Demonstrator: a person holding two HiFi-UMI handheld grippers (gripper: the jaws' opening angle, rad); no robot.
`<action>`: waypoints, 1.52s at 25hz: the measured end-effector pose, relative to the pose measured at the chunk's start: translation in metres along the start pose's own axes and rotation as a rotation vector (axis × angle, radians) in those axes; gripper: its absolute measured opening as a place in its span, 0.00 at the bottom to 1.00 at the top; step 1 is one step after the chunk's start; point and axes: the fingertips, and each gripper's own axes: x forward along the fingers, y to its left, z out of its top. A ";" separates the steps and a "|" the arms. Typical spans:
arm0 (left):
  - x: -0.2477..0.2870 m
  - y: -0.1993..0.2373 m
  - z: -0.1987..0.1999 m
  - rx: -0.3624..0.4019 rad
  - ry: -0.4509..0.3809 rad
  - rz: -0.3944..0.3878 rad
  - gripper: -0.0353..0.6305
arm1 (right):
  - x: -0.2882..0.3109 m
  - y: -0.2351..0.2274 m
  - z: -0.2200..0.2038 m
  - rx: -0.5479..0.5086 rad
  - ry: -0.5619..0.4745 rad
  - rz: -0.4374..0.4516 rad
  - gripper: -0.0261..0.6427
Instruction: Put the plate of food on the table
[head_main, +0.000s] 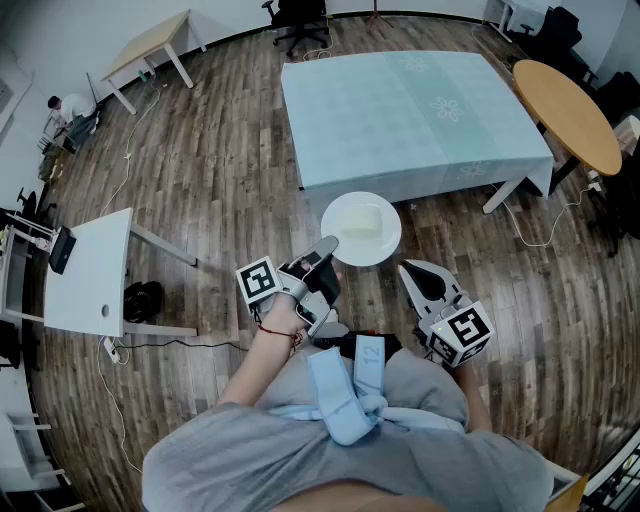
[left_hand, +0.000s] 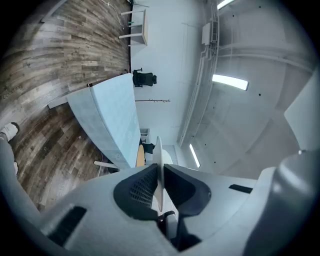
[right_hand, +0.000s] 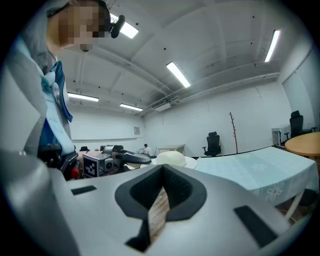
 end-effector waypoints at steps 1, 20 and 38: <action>-0.001 0.001 -0.001 -0.002 0.000 0.001 0.10 | -0.001 0.001 -0.001 0.002 0.002 0.000 0.08; -0.013 0.001 -0.012 -0.006 -0.005 -0.006 0.10 | -0.011 0.016 0.009 0.056 -0.056 0.051 0.09; -0.015 -0.003 -0.022 -0.019 -0.003 -0.012 0.10 | -0.019 0.011 0.010 0.065 -0.089 0.030 0.09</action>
